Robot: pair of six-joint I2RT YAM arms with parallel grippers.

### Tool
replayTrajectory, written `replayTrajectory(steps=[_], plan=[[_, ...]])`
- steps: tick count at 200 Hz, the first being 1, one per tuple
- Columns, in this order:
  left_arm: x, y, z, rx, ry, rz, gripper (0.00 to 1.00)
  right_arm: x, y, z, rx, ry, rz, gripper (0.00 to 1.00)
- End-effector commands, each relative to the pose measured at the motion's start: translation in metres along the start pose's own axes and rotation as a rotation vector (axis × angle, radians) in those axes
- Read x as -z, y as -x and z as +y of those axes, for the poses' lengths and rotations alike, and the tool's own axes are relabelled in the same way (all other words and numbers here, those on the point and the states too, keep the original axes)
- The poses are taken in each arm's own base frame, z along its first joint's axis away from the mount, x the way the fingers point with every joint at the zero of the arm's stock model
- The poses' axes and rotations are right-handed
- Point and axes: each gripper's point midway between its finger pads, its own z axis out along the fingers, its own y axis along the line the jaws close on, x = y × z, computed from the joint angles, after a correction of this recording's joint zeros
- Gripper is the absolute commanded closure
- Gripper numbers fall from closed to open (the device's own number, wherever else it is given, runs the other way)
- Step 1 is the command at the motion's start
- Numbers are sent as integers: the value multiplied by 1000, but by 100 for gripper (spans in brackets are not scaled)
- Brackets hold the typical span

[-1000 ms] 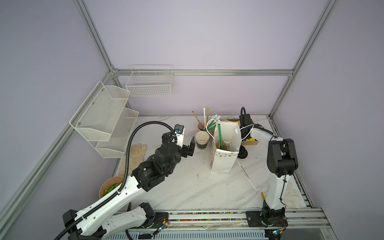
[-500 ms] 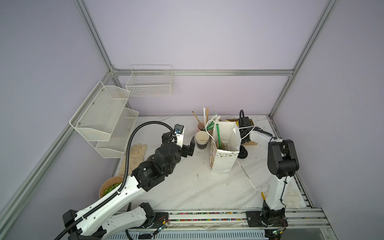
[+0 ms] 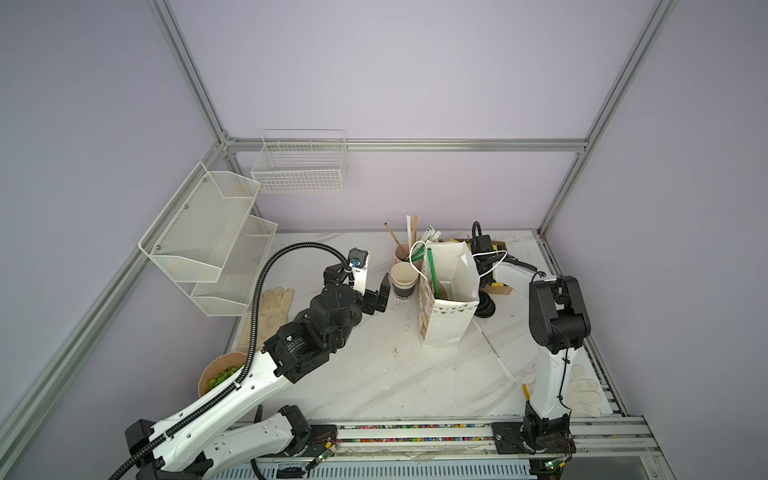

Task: Pack the takeout coffee
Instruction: 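Raise the yellow napkin up out of the box with the right gripper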

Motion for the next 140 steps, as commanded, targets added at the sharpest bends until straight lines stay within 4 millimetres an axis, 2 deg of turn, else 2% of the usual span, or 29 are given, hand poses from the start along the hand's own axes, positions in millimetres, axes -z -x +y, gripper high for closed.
replayTrajectory(steps=[1, 11, 92, 140], plan=[[-3, -7, 0, -23, 4, -2, 0, -4, -4, -1, 4, -13, 19, 95], [-3, -7, 1, -22, 6, -2, 0, 2, 2, 1, 4, -7, 2, 100], [-4, -6, 2, -19, 9, -4, 0, 75, 55, 6, -51, 69, -175, 100], [-3, -5, 3, -16, 9, -7, 0, 97, 66, 6, -90, 116, -205, 100]])
